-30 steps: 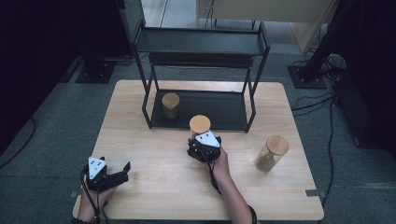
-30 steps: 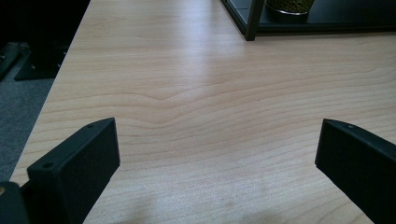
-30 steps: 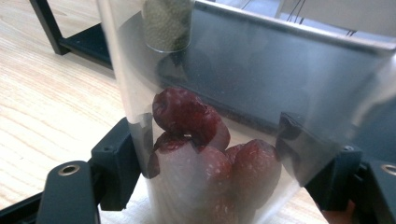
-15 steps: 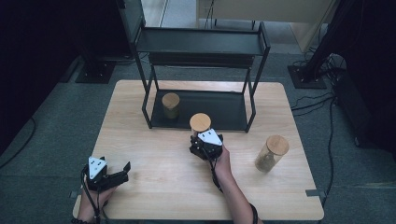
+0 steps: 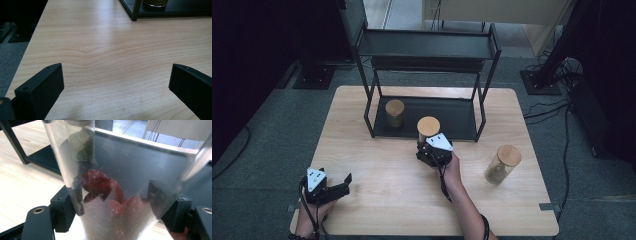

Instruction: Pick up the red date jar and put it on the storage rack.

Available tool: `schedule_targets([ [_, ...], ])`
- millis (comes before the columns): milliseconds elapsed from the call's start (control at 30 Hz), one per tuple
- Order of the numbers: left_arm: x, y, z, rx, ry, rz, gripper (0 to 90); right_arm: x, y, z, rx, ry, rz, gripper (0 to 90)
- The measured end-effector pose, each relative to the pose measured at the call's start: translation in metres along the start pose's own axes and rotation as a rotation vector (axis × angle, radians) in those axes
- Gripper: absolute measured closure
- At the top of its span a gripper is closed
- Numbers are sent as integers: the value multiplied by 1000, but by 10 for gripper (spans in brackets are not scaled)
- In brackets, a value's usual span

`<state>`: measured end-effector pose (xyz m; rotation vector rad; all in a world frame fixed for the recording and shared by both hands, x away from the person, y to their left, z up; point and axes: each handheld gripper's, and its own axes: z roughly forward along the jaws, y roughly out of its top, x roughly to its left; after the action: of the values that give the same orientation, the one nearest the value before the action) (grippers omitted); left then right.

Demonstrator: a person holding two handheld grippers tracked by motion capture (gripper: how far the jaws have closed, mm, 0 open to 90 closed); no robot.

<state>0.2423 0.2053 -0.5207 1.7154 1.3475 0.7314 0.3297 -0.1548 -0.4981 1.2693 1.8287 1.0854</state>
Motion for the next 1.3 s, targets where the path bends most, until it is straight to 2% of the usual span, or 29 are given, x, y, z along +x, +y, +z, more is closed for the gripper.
schedule_targets([
  [400,1,0,0,-2,-2,-3,1,-3,18,13,-1,1,4,259],
  [667,1,0,0,0,-1,-8,0,-6,24,28,10,4,27,259],
  [1300,2,0,0,0,-3,-16,0,-11,35,65,33,-9,33,260],
])
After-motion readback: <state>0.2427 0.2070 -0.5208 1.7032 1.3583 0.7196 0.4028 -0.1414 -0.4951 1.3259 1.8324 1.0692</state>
